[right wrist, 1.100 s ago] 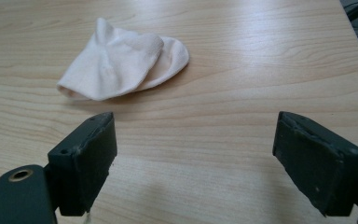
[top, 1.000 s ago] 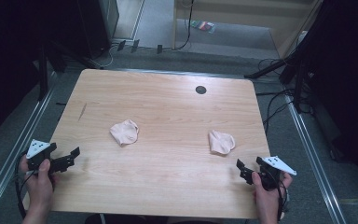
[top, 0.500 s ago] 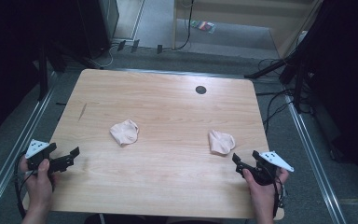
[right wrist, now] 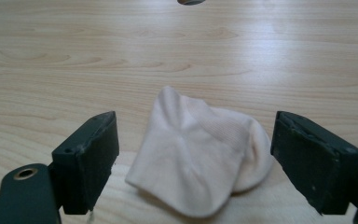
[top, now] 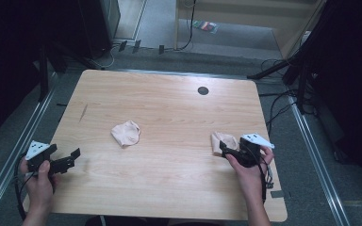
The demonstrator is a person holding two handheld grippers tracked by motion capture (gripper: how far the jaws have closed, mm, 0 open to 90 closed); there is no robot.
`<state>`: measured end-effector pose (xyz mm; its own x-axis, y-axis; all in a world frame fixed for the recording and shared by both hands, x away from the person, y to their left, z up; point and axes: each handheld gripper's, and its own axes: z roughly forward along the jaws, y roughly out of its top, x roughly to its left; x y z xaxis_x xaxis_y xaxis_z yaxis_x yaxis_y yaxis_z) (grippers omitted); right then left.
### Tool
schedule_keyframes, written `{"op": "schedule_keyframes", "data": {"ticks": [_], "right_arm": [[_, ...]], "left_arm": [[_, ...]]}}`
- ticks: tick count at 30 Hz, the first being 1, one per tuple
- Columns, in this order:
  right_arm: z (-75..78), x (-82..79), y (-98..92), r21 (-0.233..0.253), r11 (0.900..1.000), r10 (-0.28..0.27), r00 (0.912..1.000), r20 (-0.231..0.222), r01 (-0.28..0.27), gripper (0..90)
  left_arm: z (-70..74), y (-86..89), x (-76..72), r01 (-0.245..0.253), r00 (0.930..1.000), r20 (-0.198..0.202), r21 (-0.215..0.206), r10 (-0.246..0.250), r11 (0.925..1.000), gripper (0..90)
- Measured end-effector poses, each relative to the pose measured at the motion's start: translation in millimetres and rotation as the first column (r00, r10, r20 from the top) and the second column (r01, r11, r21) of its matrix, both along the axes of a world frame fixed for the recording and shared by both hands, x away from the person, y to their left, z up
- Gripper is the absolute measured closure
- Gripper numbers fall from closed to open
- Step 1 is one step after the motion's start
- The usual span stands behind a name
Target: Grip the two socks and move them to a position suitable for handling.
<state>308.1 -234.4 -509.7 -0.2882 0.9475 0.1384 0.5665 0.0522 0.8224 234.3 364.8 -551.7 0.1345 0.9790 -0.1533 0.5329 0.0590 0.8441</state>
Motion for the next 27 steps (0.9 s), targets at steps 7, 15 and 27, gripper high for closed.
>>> {"op": "schedule_keyframes", "data": {"ticks": [7,15,27], "right_arm": [[-10.4,22.3,13.5,-0.027,0.999,-0.022,0.9979,-0.060,0.021,17.8],[-31.0,25.2,10.5,-0.043,0.998,-0.057,0.9934,-0.099,0.053,21.8],[-39.2,23.1,11.3,-0.132,0.986,-0.109,0.9918,-0.066,0.100,38.8]], "left_arm": [[-0.1,0.1,-0.2,-0.001,1.0000,0.003,-0.003,0.001,1.0000,5.3],[0.0,-1.9,0.6,0.004,1.0000,-0.002,0.012,-0.004,0.9999,5.3],[0.0,-1.0,0.6,0.004,1.0000,-0.004,0.005,-0.004,1.0000,5.3]]}}
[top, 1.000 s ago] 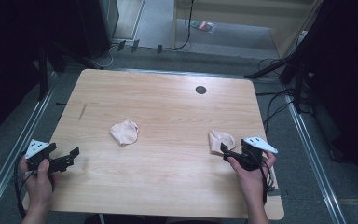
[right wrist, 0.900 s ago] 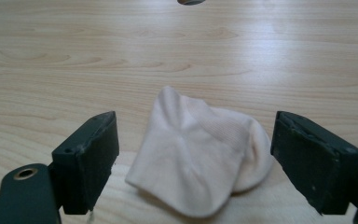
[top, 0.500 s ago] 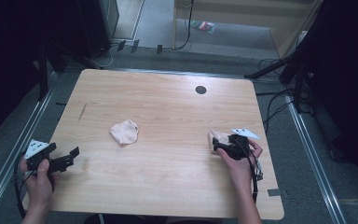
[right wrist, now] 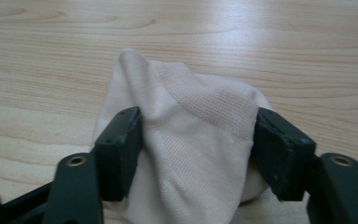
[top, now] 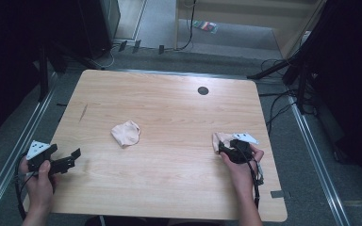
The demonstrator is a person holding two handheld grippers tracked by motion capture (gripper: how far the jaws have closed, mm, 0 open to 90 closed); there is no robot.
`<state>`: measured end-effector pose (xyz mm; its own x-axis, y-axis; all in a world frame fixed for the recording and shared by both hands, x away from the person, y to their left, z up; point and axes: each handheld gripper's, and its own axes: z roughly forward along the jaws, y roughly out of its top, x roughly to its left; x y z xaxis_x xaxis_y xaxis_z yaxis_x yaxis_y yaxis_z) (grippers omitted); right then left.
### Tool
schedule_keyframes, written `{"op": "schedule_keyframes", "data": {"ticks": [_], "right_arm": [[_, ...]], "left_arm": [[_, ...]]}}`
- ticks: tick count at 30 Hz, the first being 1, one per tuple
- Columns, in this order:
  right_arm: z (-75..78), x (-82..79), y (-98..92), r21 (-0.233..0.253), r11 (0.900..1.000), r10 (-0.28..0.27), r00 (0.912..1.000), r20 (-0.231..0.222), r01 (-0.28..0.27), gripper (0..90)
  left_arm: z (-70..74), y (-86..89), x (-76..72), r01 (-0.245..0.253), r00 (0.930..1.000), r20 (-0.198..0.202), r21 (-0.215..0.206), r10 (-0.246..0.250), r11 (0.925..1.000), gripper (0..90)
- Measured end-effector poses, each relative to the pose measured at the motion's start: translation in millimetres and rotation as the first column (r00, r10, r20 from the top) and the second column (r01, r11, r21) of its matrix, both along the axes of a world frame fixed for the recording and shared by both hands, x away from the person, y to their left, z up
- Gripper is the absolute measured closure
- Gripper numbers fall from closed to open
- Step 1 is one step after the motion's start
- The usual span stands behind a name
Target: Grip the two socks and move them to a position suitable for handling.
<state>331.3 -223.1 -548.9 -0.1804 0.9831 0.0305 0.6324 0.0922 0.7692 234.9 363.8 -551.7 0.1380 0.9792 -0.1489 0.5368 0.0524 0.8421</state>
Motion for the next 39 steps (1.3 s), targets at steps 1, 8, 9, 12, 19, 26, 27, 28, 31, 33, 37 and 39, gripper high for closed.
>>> {"op": "schedule_keyframes", "data": {"ticks": [1,8,9,12,19,26,27,28,31,33,37,39], "right_arm": [[0.0,0.0,0.0,0.000,1.000,0.000,1.0000,0.000,0.000,38.8],[0.0,-2.1,-4.2,0.013,0.999,-0.041,0.9990,0.019,0.041,68.1],[0.0,-2.0,-5.1,0.017,0.999,-0.039,0.9990,0.021,0.039,70.8],[0.2,-2.2,-7.6,0.045,0.998,-0.035,0.9992,0.017,0.034,76.0],[8.3,-8.7,-6.7,0.086,0.996,-0.039,0.9981,0.047,0.035,78.0],[32.6,-24.4,3.5,0.112,0.994,-0.001,0.9929,0.119,-0.013,78.0],[35.7,-26.6,5.6,0.116,0.993,0.007,0.9925,0.122,-0.021,77.9],[38.8,-28.7,8.0,0.119,0.992,0.015,0.9916,0.129,-0.030,78.0],[48.2,-34.8,16.5,0.125,0.990,0.043,0.9875,0.151,-0.062,77.9],[53.5,-38.5,23.2,0.126,0.989,0.058,0.9855,0.160,-0.079,77.9],[60.8,-45.0,37.2,0.125,0.985,0.098,0.9794,0.177,-0.121,77.9],[62.9,-48.3,44.9,0.128,0.982,0.114,0.9772,0.179,-0.138,77.8]], "left_arm": [[0.0,0.0,0.0,0.000,1.0000,0.000,0.000,0.000,1.0000,5.3],[-0.2,3.7,-0.4,-0.022,0.9996,0.015,-0.033,0.023,0.9992,5.3],[0.0,4.0,-0.3,-0.025,0.9996,0.014,-0.027,0.025,0.9993,5.3],[3.3,1.9,-0.9,-0.021,0.9994,0.026,-0.021,0.021,0.9996,5.3],[18.3,-9.9,-3.8,0.013,0.9974,0.072,-0.038,-0.010,0.9992,5.3],[28.1,-31.7,-5.4,0.063,0.9940,0.092,-0.045,-0.059,0.9970,5.3],[29.3,-36.1,-5.6,0.071,0.9931,0.097,-0.044,-0.067,0.9965,5.3],[30.5,-40.3,-6.0,0.081,0.9918,0.103,-0.040,-0.077,0.9959,5.3],[34.5,-52.7,-7.0,0.114,0.9878,0.110,-0.029,-0.110,0.9930,5.3],[36.3,-60.3,-7.6,0.135,0.9846,0.115,-0.026,-0.132,0.9905,5.3],[38.7,-74.9,-8.9,0.170,0.9783,0.125,-0.025,-0.166,0.9851,5.3],[40.3,-81.3,-10.1,0.191,0.9742,0.128,-0.026,-0.186,0.9813,5.3]]}}
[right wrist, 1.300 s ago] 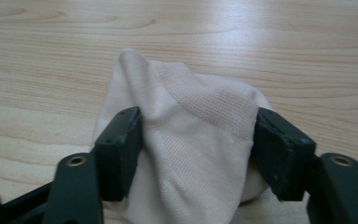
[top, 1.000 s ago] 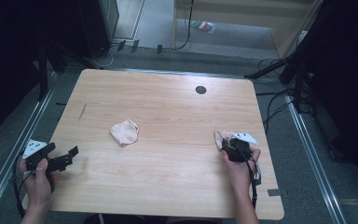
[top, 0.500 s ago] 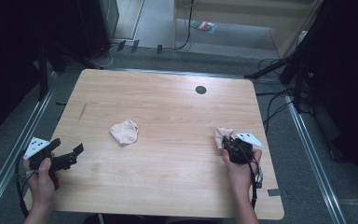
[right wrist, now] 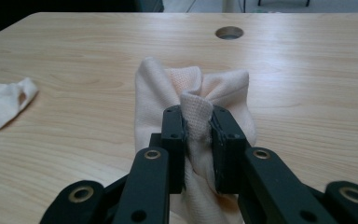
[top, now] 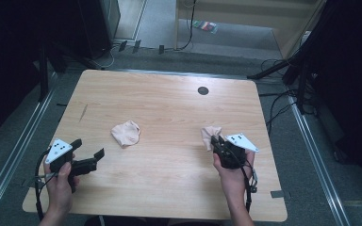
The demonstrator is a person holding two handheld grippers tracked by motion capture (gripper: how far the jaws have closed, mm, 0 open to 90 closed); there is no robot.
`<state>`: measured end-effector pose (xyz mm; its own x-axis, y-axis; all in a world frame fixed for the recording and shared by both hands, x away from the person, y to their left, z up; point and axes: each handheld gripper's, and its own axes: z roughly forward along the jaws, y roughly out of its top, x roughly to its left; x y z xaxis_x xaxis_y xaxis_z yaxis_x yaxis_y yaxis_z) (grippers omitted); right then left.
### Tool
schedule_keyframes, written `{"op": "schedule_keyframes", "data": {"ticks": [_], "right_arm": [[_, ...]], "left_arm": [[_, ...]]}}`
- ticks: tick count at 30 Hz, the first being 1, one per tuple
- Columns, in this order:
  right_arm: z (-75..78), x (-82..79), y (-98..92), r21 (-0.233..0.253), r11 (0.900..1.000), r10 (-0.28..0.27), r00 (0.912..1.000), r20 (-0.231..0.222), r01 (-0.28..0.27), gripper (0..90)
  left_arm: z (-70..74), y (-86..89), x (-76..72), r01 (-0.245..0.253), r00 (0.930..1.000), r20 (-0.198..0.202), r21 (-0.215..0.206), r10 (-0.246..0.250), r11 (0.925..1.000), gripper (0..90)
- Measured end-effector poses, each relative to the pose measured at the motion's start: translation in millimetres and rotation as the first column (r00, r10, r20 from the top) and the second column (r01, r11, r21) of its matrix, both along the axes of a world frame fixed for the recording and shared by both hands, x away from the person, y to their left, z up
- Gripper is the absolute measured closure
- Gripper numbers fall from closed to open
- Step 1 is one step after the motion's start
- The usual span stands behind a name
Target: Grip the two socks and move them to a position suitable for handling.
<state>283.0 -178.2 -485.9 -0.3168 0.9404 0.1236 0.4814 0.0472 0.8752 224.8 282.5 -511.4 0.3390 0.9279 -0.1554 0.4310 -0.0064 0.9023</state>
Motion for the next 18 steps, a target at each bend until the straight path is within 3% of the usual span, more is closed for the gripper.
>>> {"op": "schedule_keyframes", "data": {"ticks": [8,14,18], "right_arm": [[-5.1,-24.3,41.9,-0.003,0.995,0.102,0.9944,-0.027,-0.102,77.7],[-13.7,-40.3,77.6,-0.017,0.982,0.185,0.9817,-0.045,-0.186,77.6],[-22.1,-45.1,93.3,-0.024,0.976,0.214,0.9755,-0.052,-0.215,77.6]], "left_arm": [[6.7,-23.1,-5.4,0.078,0.9968,0.021,-0.029,-0.077,0.9965,5.3],[6.7,-53.5,-12.2,0.169,0.9852,0.030,-0.030,-0.169,0.9851,5.3],[3.3,-68.9,-15.3,0.237,0.9706,0.046,-0.017,-0.236,0.9713,5.3]]}}
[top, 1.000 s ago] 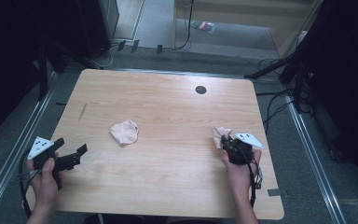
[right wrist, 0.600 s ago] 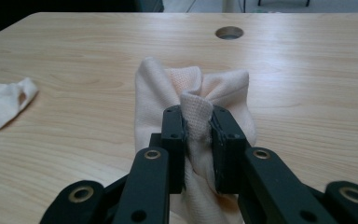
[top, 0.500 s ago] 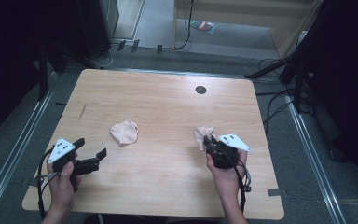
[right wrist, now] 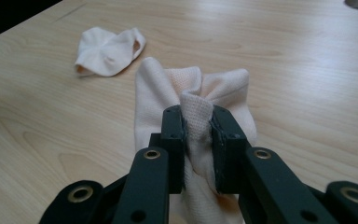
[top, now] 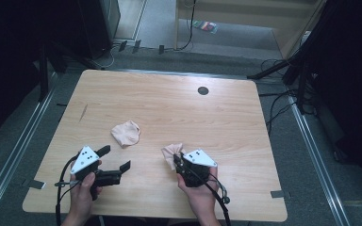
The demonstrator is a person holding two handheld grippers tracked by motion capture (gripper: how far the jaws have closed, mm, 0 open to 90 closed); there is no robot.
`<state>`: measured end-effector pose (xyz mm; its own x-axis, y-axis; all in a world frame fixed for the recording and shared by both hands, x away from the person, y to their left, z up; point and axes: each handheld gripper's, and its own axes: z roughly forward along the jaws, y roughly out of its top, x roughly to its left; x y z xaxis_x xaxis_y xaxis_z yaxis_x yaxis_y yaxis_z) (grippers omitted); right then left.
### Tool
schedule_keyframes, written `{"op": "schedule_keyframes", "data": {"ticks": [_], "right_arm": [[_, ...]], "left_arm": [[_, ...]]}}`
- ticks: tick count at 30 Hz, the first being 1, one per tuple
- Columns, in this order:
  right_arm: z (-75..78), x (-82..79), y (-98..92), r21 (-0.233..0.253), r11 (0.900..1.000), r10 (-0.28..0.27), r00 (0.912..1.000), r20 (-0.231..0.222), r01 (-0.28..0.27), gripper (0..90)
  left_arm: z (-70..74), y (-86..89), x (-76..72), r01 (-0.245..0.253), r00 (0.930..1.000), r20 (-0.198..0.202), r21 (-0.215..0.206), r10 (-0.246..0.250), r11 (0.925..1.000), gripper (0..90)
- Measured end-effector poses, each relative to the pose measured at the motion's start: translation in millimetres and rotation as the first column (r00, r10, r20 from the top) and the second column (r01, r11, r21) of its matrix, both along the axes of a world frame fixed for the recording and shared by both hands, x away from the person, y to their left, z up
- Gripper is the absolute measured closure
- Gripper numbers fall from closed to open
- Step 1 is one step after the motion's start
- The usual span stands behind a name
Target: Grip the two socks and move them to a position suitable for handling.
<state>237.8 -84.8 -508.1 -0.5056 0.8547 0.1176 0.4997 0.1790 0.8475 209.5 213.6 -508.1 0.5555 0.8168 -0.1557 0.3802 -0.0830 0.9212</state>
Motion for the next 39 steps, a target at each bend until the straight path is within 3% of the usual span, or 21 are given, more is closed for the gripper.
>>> {"op": "schedule_keyframes", "data": {"ticks": [6,9,10,11,14,17,19,22,26,28,30,35,39], "right_arm": [[-13.7,-1.9,13.7,-0.020,1.000,0.016,0.9996,-0.024,-0.016,77.7],[-18.6,-1.8,17.9,-0.019,1.000,0.022,0.9990,-0.038,-0.023,77.0],[-21.0,-1.3,19.6,-0.011,1.000,0.027,0.9983,-0.052,-0.028,74.1],[-25.7,1.5,21.1,0.046,0.997,0.069,0.9934,-0.091,-0.065,57.2],[-19.9,2.7,14.5,0.082,0.994,0.075,0.9951,-0.064,-0.070,49.3],[-6.8,6.3,-1.7,0.134,0.991,0.035,0.9989,-0.030,-0.030,57.0],[-3.5,7.8,-8.6,0.128,0.992,0.019,0.9993,-0.031,-0.015,64.1],[-6.8,8.4,-8.1,0.124,0.991,0.055,0.9969,-0.056,-0.048,71.1],[-18.8,10.1,5.1,0.086,0.990,0.125,0.9854,-0.116,-0.115,66.1],[-26.6,12.0,9.2,0.074,0.992,0.116,0.9818,-0.150,-0.106,57.2],[-32.1,12.6,11.6,0.054,0.994,0.098,0.9805,-0.170,-0.090,61.8],[-28.6,8.1,18.9,0.030,0.989,0.145,0.9815,-0.126,-0.142,86.9],[-19.9,8.7,19.3,0.062,0.984,0.172,0.9788,-0.112,-0.166,88.7]], "left_arm": [[-9.6,-24.9,-4.0,0.111,0.9938,-0.005,-0.004,-0.111,0.9938,5.2],[-13.7,-30.8,-3.9,0.134,0.9909,-0.013,0.000,-0.134,0.9910,5.3],[-16.3,-32.1,-2.9,0.144,0.9892,-0.022,-0.013,-0.145,0.9894,5.3],[-19.0,-32.7,-1.9,0.148,0.9885,-0.029,-0.020,-0.148,0.9888,5.2],[-27.1,-35.2,1.0,0.152,0.9868,-0.054,-0.018,-0.153,0.9882,5.3],[-31.2,-34.8,4.7,0.154,0.9846,-0.080,-0.029,-0.155,0.9877,5.2],[-33.6,-34.9,6.6,0.148,0.9845,-0.092,-0.024,-0.150,0.9887,5.3],[-34.9,-34.9,7.6,0.145,0.9842,-0.100,-0.017,-0.146,0.9892,5.3],[-36.0,-35.1,7.9,0.142,0.9842,-0.106,-0.012,-0.142,0.9899,5.3],[-36.8,-35.0,8.8,0.140,0.9836,-0.113,-0.008,-0.140,0.9901,5.3],[-37.7,-35.0,9.7,0.136,0.9837,-0.118,-0.005,-0.136,0.9907,5.3],[-38.9,-36.4,10.2,0.141,0.9820,-0.127,-0.003,-0.140,0.9900,5.3],[-39.6,-41.1,9.9,0.150,0.9817,-0.123,0.029,-0.145,0.9883,5.3]]}}
